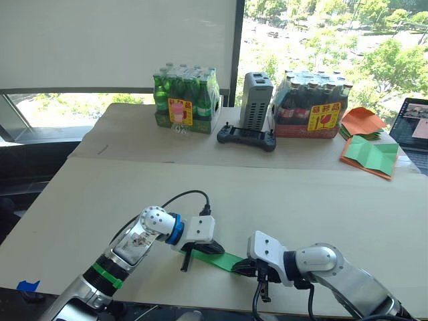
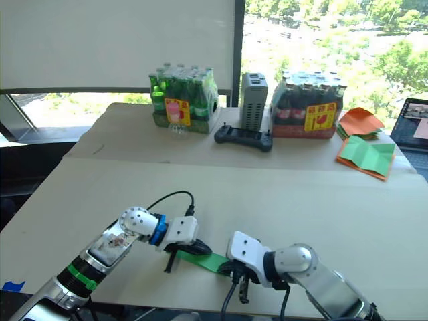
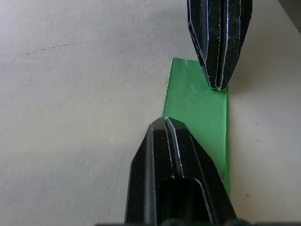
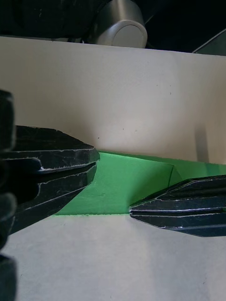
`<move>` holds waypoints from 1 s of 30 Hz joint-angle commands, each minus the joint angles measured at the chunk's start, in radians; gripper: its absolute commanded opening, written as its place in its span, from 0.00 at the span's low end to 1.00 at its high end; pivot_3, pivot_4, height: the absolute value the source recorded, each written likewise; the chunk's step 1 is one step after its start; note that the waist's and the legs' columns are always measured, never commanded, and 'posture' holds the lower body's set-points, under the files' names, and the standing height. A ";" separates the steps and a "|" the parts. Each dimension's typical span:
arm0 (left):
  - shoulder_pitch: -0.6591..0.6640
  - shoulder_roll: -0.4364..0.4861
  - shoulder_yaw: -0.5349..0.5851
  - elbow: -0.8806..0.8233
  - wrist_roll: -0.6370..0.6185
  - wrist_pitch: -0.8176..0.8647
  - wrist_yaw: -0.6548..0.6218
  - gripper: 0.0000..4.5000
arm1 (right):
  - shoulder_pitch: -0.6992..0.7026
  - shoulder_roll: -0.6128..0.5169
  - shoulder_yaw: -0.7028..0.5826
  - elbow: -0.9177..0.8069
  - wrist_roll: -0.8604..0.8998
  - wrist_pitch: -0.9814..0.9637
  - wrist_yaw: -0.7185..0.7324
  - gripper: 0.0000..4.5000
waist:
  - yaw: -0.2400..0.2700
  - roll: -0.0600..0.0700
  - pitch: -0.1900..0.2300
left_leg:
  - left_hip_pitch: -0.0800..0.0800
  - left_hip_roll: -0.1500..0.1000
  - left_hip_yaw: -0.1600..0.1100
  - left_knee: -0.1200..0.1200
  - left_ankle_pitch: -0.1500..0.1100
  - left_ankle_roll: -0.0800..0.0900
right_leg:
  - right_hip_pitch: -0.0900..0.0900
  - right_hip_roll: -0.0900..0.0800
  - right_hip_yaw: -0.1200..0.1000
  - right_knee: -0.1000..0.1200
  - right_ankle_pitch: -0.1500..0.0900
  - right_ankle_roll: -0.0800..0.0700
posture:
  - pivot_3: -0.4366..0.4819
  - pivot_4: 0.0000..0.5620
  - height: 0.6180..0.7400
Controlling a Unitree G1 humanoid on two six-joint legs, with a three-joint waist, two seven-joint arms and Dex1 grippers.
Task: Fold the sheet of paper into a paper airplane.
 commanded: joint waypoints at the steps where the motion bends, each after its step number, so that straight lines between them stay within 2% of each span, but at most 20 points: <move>1: 0.004 0.044 -0.038 0.018 0.060 0.002 -0.026 0.00 | 0.017 -0.022 0.032 0.031 -0.018 0.064 -0.006 0.01 | -0.002 0.000 0.000 | 0.000 0.000 0.000 0.000 0.000 0.000 | 0.000 0.000 0.000 0.000 0.000 0.000 | 0.48 0.27 0.47; 15: 0.007 0.087 -0.039 0.094 0.101 -0.068 -0.027 0.00 | 0.009 -0.020 0.037 0.022 -0.014 0.084 -0.021 0.01 | -0.002 -0.001 -0.005 | 0.003 0.000 0.000 -0.001 0.000 0.000 | 0.002 0.000 0.000 0.000 0.000 0.000 | 0.48 0.27 0.47; 30: 0.091 0.192 0.044 0.077 0.073 -0.091 -0.034 0.00 | 0.005 -0.026 0.042 0.026 -0.013 0.081 -0.016 0.01 | -0.019 0.001 -0.011 | 0.005 0.001 0.000 -0.003 0.000 0.000 | 0.002 0.001 0.000 0.000 0.000 0.000 | 0.48 0.27 0.47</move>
